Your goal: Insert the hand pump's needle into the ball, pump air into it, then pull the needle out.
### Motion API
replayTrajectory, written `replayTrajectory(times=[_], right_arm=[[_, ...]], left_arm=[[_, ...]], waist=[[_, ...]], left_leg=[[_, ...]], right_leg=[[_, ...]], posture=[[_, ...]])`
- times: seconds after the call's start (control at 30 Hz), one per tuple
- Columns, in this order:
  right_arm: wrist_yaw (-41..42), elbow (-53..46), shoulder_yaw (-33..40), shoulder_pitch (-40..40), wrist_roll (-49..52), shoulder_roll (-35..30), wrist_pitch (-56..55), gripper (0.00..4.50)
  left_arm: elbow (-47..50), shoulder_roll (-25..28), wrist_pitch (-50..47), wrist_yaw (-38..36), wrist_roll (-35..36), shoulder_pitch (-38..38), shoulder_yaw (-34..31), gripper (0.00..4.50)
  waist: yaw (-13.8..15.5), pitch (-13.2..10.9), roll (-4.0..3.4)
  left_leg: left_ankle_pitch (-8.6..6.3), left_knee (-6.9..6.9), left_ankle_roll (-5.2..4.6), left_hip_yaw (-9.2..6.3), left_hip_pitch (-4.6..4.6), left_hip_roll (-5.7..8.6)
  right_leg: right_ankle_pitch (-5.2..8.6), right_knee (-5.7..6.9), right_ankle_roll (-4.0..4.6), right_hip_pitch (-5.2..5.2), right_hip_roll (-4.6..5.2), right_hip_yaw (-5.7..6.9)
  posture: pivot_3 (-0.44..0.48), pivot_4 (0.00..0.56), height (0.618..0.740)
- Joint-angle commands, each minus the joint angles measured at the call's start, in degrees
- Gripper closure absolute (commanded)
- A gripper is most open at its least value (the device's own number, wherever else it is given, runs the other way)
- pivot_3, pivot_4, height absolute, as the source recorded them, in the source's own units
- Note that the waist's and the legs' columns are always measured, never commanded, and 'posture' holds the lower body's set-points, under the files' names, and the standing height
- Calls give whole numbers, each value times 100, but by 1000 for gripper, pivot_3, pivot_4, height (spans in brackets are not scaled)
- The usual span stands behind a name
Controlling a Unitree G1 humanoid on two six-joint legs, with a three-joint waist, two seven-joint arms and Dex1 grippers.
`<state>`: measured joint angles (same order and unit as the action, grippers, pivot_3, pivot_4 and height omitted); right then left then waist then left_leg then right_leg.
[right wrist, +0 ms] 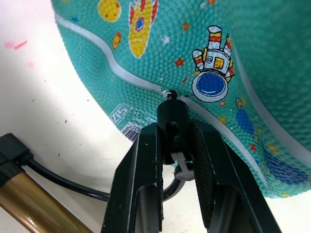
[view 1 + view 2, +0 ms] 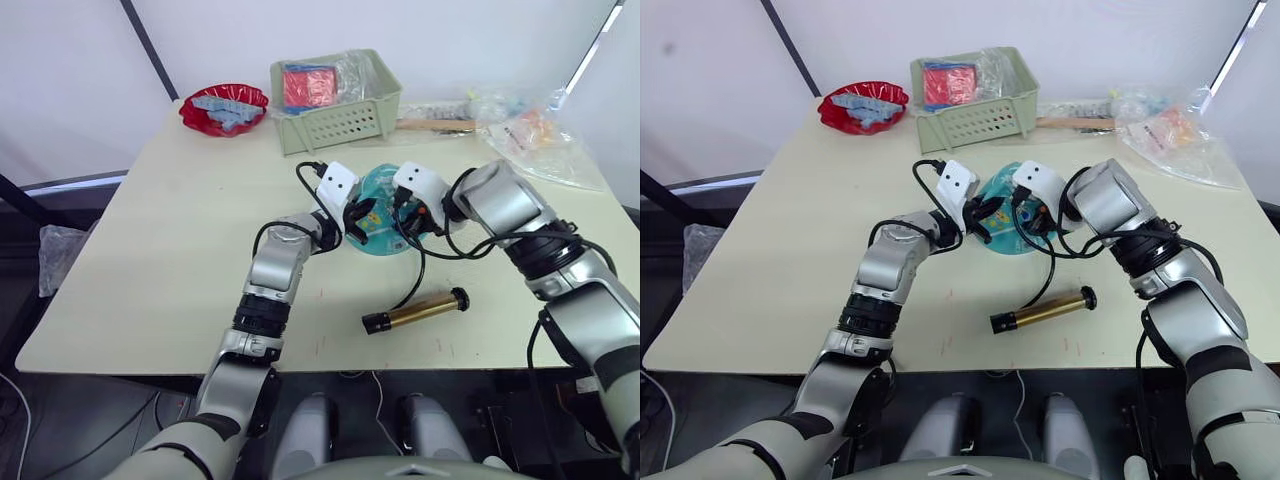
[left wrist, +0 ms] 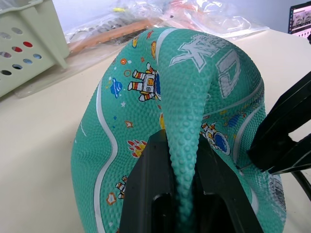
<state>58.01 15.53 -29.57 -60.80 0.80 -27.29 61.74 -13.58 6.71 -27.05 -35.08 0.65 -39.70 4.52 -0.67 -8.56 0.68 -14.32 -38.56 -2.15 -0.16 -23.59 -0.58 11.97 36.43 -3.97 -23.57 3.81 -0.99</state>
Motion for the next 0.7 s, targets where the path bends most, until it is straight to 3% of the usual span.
replayTrajectory(times=[0.03, 0.2, 0.5, 0.7], right_arm=[[213, -509, 190, 120, 273, -71, -252, 4186], [251, -712, 270, 280, 293, -284, -418, 4186], [561, -1236, 543, 617, 554, -1058, -574, 57], [576, -1538, 1144, 986, 983, -1360, -498, 57]], left_arm=[[-167, -212, -37, -302, 194, 29, 417, 4482], [-253, -215, 26, -346, 168, -5, 439, 4482], [-348, -208, 131, -341, 153, -16, 442, 4500], [-369, -210, 155, -324, 182, -35, 461, 4500]], waist=[[17, 0, 0], [33, -2, -2], [164, -5, -3], [166, -5, -3]], left_leg=[[0, 0, 0, -3, -4, 1], [0, 0, 0, -4, -11, 3], [0, 3, 0, -3, -26, 10], [0, 14, 0, -6, -27, 17]], right_leg=[[0, -2, 0, -1, 1, 4], [0, -13, -1, -1, 4, 10], [-1, -38, -2, 0, 14, 25], [0, -54, -4, 4, 21, 26]], posture=[[0, 150, 740], [0, 150, 740], [0, 150, 740], [0, 150, 740]])
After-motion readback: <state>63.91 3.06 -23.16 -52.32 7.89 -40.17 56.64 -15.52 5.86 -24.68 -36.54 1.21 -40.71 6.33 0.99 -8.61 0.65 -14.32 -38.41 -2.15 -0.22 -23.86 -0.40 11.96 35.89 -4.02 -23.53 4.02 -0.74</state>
